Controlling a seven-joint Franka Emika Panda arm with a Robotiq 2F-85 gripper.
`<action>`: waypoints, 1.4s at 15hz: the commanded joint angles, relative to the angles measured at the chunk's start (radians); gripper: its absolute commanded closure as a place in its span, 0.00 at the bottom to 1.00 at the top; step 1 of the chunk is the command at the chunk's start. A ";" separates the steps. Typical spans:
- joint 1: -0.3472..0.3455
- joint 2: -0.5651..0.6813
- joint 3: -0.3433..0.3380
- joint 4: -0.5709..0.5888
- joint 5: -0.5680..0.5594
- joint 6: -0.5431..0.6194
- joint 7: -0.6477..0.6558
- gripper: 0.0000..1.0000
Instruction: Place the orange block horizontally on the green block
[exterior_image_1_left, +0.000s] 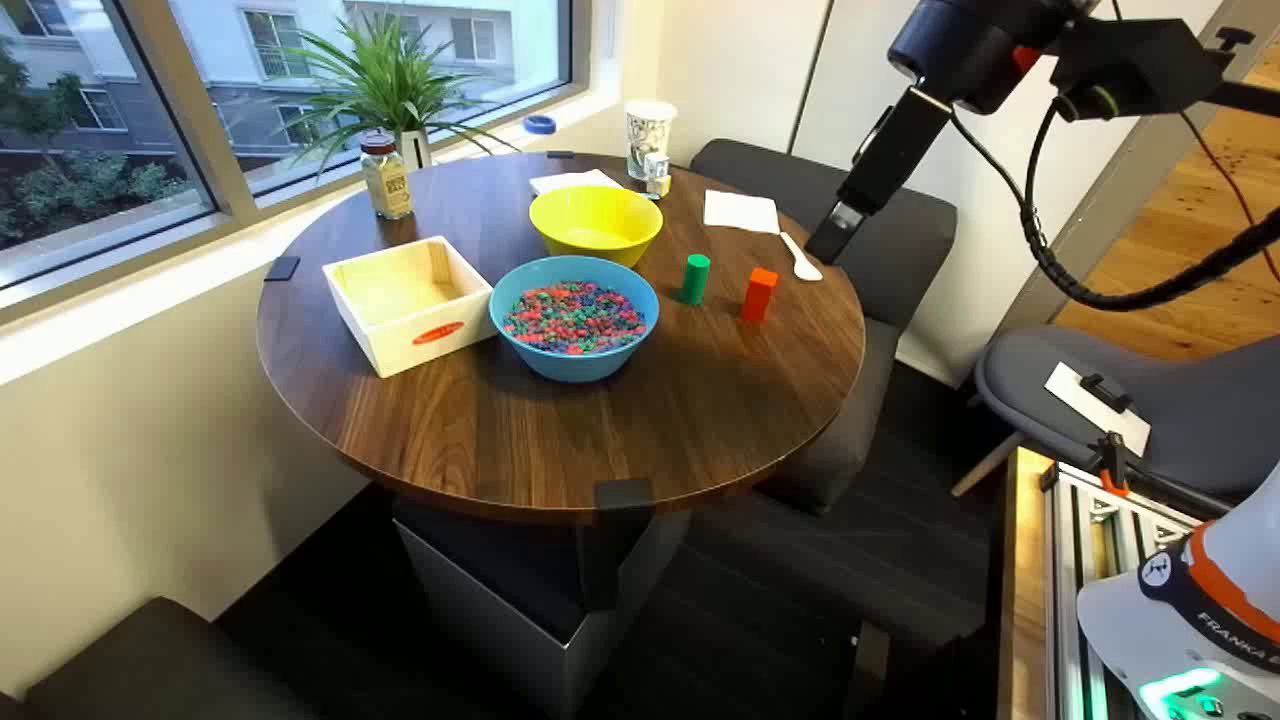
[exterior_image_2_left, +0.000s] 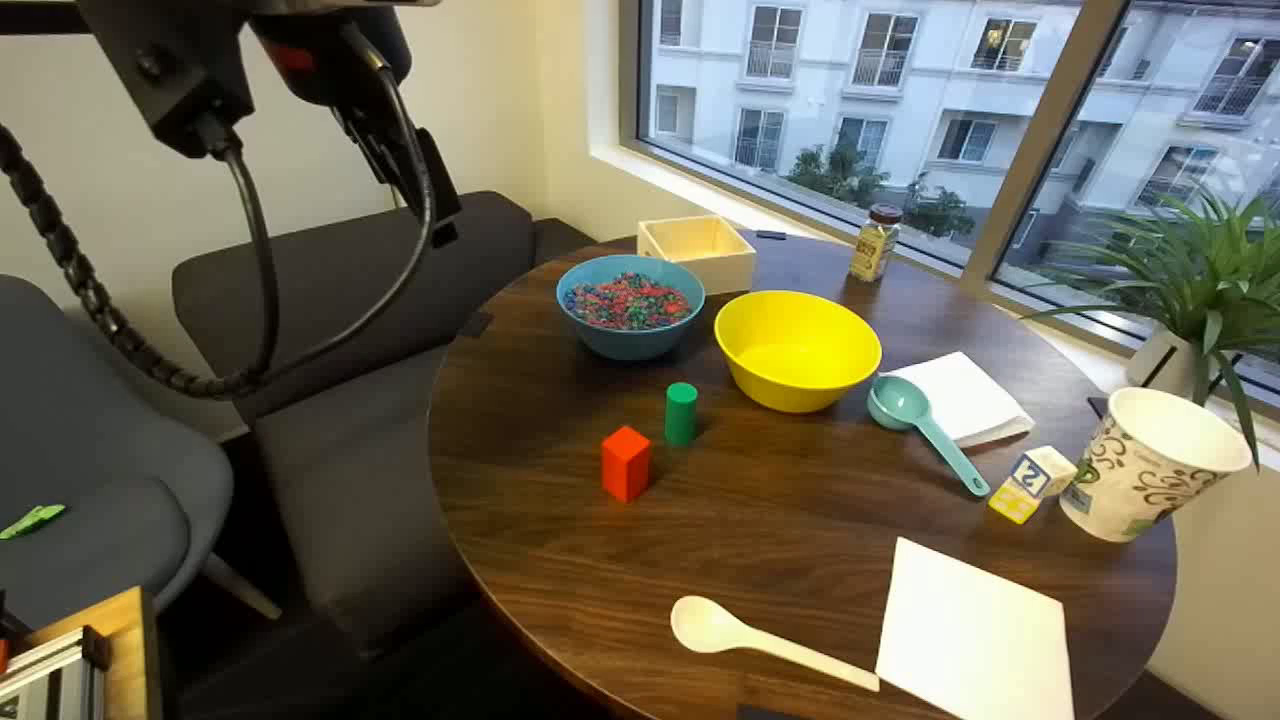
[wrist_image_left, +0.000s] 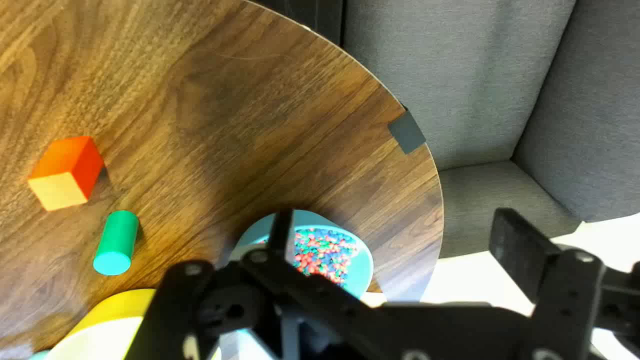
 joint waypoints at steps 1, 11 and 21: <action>-0.011 0.000 0.009 0.002 0.005 -0.003 -0.004 0.00; -0.023 0.001 0.006 -0.004 0.004 -0.001 0.018 0.00; -0.241 0.081 -0.007 -0.056 -0.040 0.000 0.389 0.00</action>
